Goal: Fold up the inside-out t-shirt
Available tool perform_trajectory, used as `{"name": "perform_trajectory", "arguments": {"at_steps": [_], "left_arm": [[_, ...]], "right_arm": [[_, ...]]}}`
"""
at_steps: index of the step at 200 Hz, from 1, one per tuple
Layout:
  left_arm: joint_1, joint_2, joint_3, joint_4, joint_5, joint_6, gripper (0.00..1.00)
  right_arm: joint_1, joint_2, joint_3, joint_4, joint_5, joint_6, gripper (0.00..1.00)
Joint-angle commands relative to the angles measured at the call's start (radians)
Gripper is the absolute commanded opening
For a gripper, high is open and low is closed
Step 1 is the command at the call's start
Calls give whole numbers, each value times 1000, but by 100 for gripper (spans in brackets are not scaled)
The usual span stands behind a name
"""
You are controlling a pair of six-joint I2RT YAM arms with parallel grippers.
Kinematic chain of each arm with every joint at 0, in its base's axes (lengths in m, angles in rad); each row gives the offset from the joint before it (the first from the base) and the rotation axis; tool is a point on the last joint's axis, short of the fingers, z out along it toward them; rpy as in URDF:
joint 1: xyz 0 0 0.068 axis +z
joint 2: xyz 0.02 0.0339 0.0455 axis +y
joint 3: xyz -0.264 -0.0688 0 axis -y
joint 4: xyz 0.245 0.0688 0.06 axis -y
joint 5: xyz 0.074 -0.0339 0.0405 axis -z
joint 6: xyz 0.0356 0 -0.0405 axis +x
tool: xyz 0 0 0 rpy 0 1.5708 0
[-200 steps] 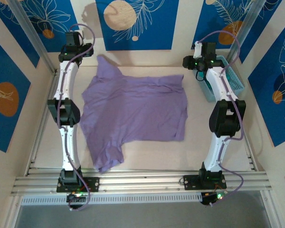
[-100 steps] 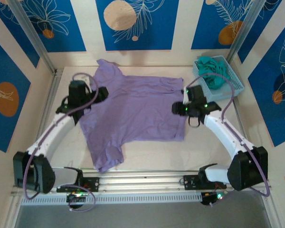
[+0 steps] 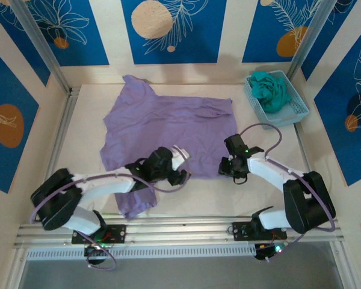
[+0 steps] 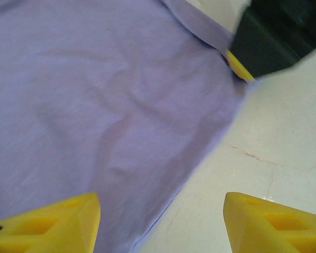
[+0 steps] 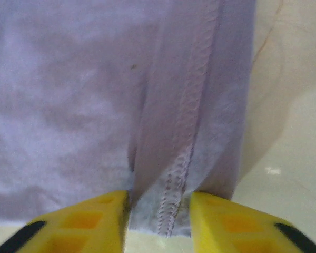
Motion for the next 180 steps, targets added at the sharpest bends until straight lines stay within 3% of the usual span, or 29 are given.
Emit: {"name": "perform_trajectory", "arguments": {"at_steps": [1,31,73,98,120,127,156,180], "left_arm": [[-49,136,64,139,-24,203,62],[-101,310,161,196,-45,302,61],[-106,464,263,267,-58,365,56],[-105,508,278,301,-46,368,40],[-104,477,250,313,-36,343,6],[-101,448,228,311,-18,325,0],[-53,329,147,302,178,194,0],[2,299,111,318,317,69,0]], "right_arm": [[-53,1,-19,48,-64,-6,22],[-111,-95,-38,54,-197,-55,0],[-187,-207,-51,19,-355,-93,0],[-222,-235,-26,-5,-422,-117,0],[-238,-223,21,-18,-489,-158,0],[-238,-207,44,-19,-507,-175,0],[-227,-80,144,18,-556,-227,0],[-228,64,227,64,-513,-238,0]]}}
